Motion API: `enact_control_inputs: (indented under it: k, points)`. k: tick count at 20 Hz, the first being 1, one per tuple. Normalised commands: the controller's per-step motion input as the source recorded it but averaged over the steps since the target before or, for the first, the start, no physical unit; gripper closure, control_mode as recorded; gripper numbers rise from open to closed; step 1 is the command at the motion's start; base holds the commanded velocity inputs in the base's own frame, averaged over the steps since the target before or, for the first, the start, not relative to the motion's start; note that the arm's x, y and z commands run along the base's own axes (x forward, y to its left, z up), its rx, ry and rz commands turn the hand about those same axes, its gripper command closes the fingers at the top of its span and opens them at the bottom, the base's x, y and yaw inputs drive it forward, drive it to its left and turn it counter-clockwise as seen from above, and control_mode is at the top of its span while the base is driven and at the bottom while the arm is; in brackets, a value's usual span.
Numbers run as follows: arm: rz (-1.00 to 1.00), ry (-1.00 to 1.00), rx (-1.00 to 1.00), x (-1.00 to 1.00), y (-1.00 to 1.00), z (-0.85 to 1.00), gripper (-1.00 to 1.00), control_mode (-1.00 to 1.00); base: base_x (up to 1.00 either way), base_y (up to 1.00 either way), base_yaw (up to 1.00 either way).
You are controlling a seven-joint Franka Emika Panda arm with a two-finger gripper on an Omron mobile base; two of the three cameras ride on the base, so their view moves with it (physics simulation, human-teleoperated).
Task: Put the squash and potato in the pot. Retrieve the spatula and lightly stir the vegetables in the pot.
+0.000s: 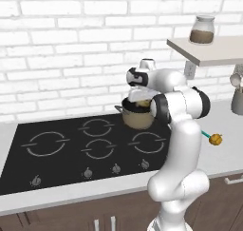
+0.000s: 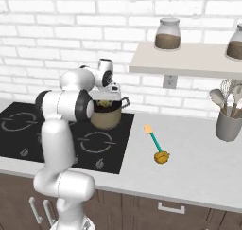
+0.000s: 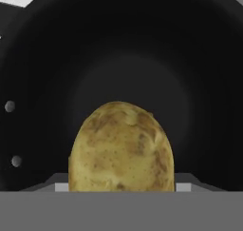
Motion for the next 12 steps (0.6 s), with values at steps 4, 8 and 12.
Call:
enact_control_inputs:
  k: [4,8,12]
  points:
    - [0.0,0.03,0.0,0.44,0.0,-0.36,1.0,-1.0,0.0,0.0,0.0]
    - [0.0,0.0,0.0,0.2,0.07,-0.38,1.0,-1.0,0.0,0.0,0.0]
    - [0.0,-0.01,0.0,0.17,0.1,-0.41,1.0,-1.0,0.0,0.0,0.0]
